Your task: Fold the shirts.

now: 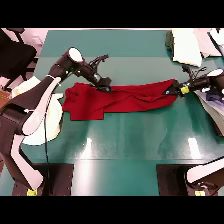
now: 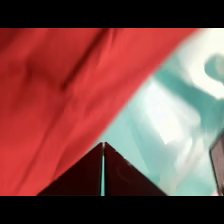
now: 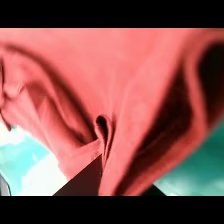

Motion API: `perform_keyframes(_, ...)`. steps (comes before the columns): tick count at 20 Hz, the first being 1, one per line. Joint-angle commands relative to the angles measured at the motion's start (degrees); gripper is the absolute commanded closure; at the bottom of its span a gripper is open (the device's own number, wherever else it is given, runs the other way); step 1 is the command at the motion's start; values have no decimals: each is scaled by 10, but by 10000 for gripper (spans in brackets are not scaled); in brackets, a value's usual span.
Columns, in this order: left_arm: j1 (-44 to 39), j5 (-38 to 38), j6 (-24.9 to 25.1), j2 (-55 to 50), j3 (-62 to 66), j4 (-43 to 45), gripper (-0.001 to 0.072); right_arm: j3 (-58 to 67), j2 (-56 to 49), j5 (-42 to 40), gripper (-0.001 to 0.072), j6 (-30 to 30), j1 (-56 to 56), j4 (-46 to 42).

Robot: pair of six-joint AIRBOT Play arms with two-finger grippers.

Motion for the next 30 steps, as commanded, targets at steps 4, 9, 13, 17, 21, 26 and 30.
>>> perform_keyframes(4, -130, 206, 10, -42, 0, 5, 683, -35, 143, 82, 699, -9, -65, -137)
perform_keyframes(9, -220, 299, 6, -103, 0, 18, 684, -45, 188, 67, 699, -16, -101, -166)
perform_keyframes(13, -249, 338, -34, -131, 0, 14, 684, -14, 190, 96, 698, -18, -69, -108)
perform_keyframes(17, -248, 326, -43, -140, 3, 15, 684, 39, 221, 72, 698, 3, 30, -28)
perform_keyframes(21, -225, 261, -52, -130, 76, 33, 684, 74, 223, 23, 698, 50, 164, -80)
perform_keyframes(26, -102, 40, -263, 38, 159, 503, 684, 74, 188, -58, 698, 89, 301, -77)
perform_keyframes(30, -7, -19, -257, 180, 159, 562, 684, 74, 105, -171, 698, 89, 436, -6)
